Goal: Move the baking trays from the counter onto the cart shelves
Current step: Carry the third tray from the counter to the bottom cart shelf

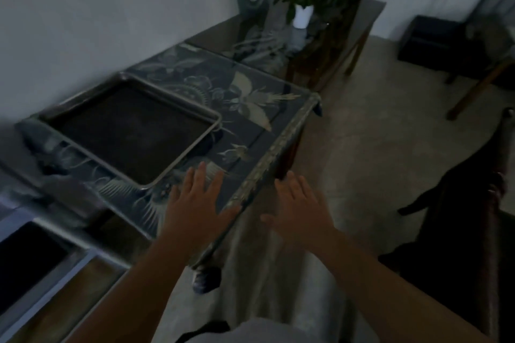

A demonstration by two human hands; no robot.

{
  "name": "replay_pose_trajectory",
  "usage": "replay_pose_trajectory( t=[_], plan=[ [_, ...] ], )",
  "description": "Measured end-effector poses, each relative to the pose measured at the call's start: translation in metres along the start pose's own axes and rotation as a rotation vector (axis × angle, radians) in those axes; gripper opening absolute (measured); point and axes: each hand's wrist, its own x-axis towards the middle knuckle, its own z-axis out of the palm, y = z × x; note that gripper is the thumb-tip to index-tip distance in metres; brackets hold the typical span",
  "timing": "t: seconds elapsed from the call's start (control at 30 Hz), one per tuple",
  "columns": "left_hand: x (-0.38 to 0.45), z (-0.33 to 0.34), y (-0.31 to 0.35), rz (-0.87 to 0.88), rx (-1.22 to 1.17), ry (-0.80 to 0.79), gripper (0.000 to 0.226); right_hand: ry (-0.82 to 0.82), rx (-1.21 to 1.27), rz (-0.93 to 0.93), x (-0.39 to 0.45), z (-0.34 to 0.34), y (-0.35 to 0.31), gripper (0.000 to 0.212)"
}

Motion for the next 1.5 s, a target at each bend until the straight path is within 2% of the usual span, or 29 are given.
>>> replay_pose_trajectory(
  t=[0.17,0.37,0.53,0.73,0.83,0.97,1.3,1.5],
  plan=[
    [0.058,0.007,0.027,0.057,0.002,-0.083,0.113,-0.003,0.005,0.076,0.031,-0.002,0.044,0.099],
    [0.156,0.015,0.026,0.073,-0.04,-0.065,0.103,-0.037,0.017,0.078,0.104,-0.026,0.077,0.101],
    [0.225,0.001,0.015,0.08,-0.026,-0.027,0.104,-0.037,-0.005,0.064,0.176,-0.039,0.083,0.102],
    [0.265,-0.007,-0.011,-0.012,-0.059,-0.047,0.095,-0.087,-0.021,-0.006,0.252,-0.049,0.074,0.104],
    [0.272,-0.001,-0.029,-0.103,-0.059,-0.063,0.095,-0.157,-0.047,-0.089,0.288,-0.053,0.065,0.11],
    [0.278,0.008,-0.049,-0.284,-0.086,-0.074,0.111,-0.231,-0.139,-0.269,0.339,-0.06,0.048,0.109],
    [0.255,0.008,-0.061,-0.829,-0.14,-0.028,0.099,-0.225,-0.279,-0.829,0.453,-0.064,-0.027,0.097],
    [0.225,0.008,-0.045,-1.075,-0.279,0.027,0.094,-0.295,-0.28,-0.988,0.474,-0.052,-0.065,0.094]
  ],
)
